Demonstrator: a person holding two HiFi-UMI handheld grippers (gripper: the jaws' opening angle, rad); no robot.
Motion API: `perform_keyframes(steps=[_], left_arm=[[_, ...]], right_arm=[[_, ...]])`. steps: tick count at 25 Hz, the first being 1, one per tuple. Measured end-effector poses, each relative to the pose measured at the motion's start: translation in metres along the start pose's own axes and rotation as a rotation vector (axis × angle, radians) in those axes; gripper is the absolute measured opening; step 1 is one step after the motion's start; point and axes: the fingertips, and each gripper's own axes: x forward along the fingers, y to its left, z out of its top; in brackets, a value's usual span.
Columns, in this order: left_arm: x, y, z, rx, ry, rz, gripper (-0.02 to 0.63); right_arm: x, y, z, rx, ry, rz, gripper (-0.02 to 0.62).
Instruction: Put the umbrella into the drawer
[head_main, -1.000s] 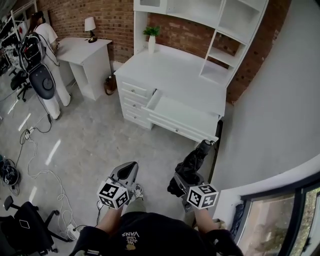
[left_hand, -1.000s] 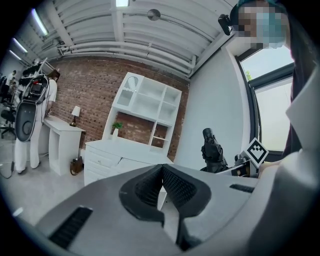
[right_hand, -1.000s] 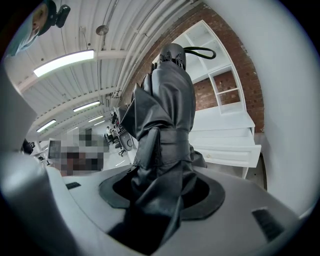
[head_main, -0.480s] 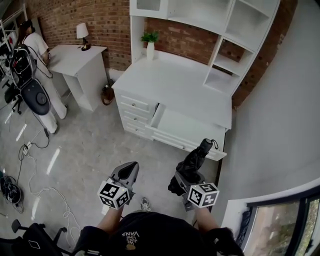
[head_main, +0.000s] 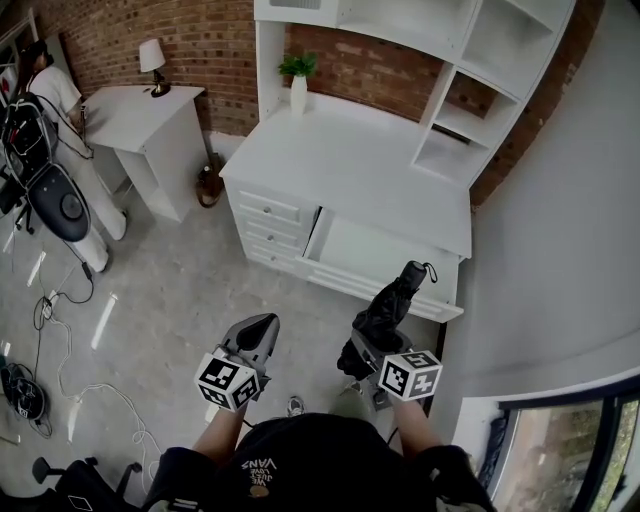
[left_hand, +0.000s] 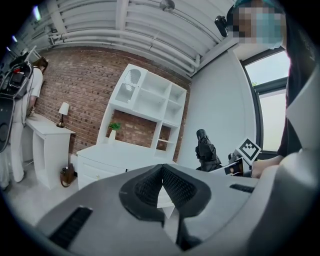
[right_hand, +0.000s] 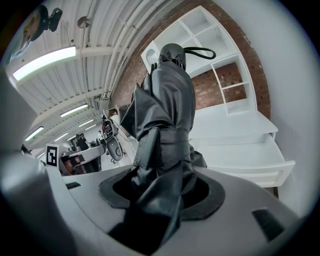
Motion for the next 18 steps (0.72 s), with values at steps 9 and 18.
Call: perform_keyframes(steps=[9, 18], left_arm=[[0.037, 0.03, 0.003, -0.003, -0.012, 0.087, 0.008], [0.108, 0.057, 0.02, -0.031, -0.043, 0.221, 0.008]], right_arm=[[0.06, -0.027, 0.024, 0.009, 0.055, 0.09, 0.235], [0.121, -0.091, 0.081, -0.112, 0.161, 0.158, 0.235]])
